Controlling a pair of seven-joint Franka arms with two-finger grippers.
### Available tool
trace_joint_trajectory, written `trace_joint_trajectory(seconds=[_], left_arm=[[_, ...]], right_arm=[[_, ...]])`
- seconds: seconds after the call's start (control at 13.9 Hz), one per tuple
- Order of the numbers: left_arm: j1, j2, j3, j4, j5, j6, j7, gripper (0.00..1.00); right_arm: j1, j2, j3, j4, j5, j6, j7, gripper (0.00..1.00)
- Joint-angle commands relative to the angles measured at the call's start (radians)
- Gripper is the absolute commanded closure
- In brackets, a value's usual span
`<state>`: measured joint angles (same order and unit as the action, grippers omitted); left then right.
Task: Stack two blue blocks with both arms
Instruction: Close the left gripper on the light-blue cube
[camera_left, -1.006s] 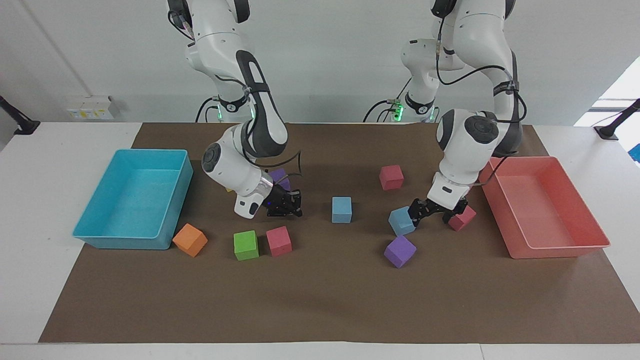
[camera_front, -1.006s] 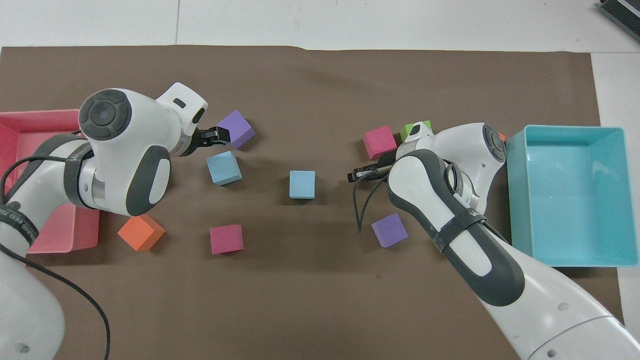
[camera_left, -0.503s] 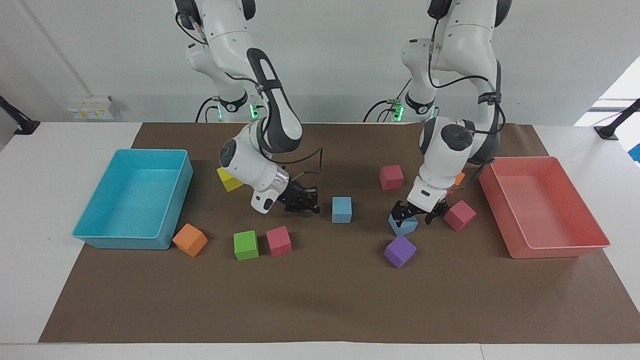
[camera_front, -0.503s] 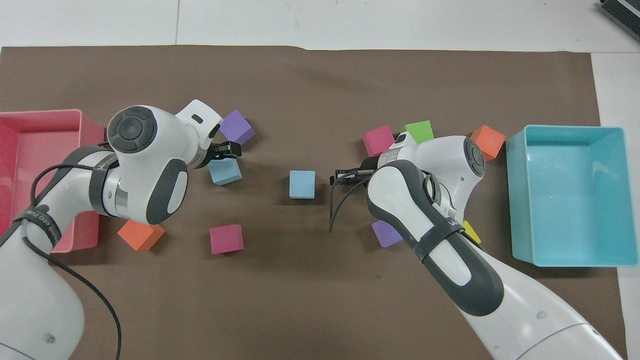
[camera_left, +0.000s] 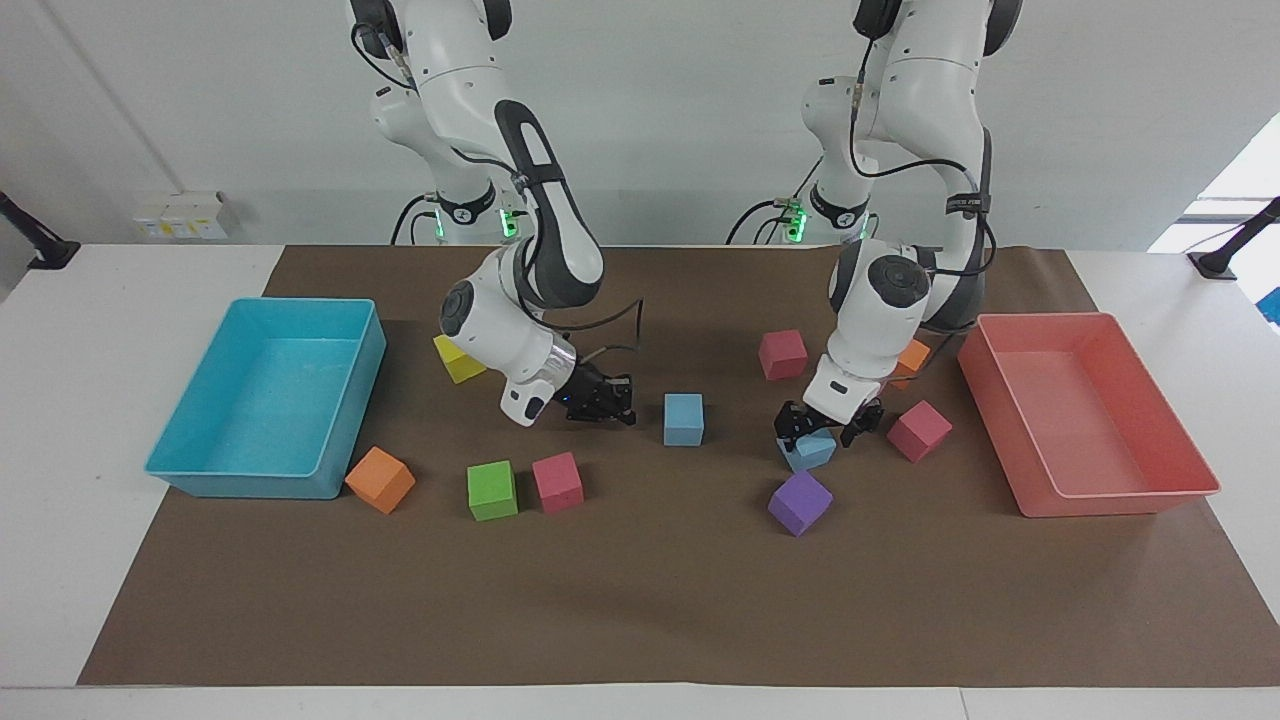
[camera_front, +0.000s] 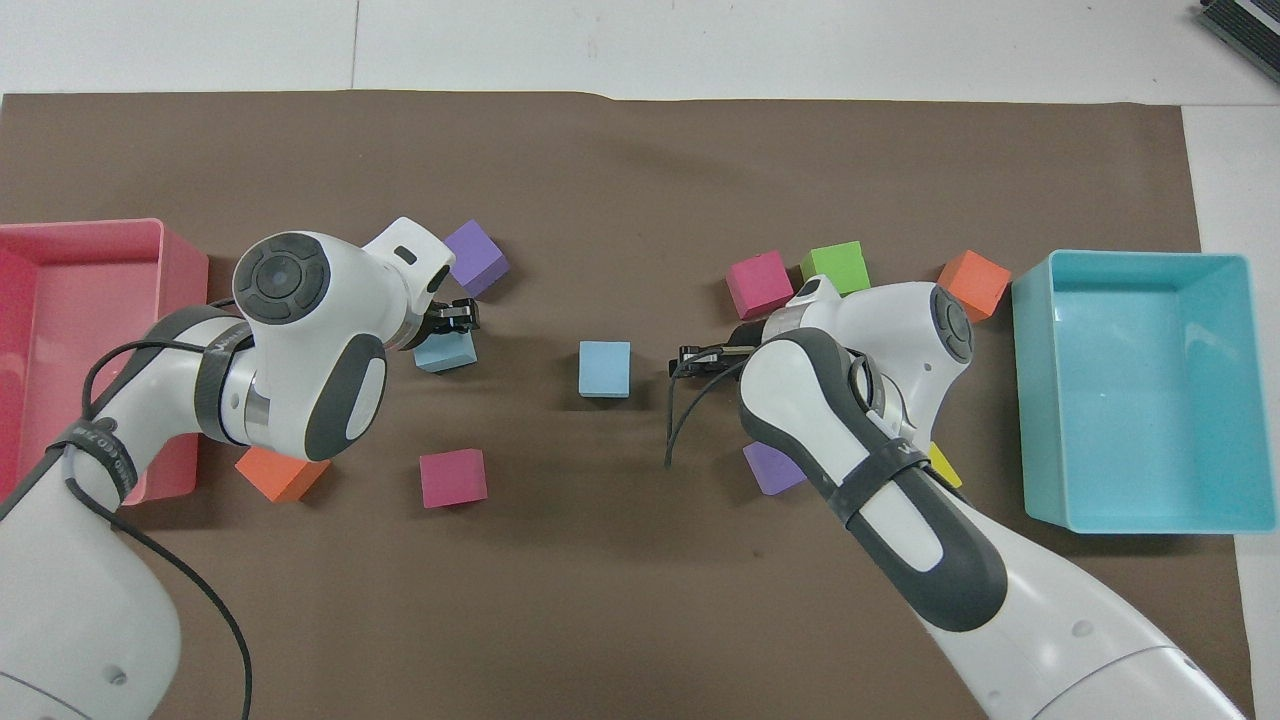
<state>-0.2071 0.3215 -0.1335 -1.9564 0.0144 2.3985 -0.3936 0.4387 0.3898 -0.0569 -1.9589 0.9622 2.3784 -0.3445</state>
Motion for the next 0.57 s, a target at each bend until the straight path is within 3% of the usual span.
trace_joint_trajectory(seconds=[0.0,0.22,0.5], left_arm=[[-0.018,-0.015,0.018,-0.012,-0.007,-0.016,-0.002,0.99],[-0.017,-0.025,0.018,-0.010,0.001,-0.024,-0.002,1.00],[-0.017,-0.073,0.022,0.066,0.009,-0.186,-0.002,1.00]], right_arm=[[-0.002,-0.028,0.006,-0.031,0.029,0.024,0.010,1.00],[-0.002,-0.029,0.006,-0.031,0.029,0.024,0.013,1.00],[0.000,-0.029,0.006,-0.031,0.029,0.025,0.025,1.00]])
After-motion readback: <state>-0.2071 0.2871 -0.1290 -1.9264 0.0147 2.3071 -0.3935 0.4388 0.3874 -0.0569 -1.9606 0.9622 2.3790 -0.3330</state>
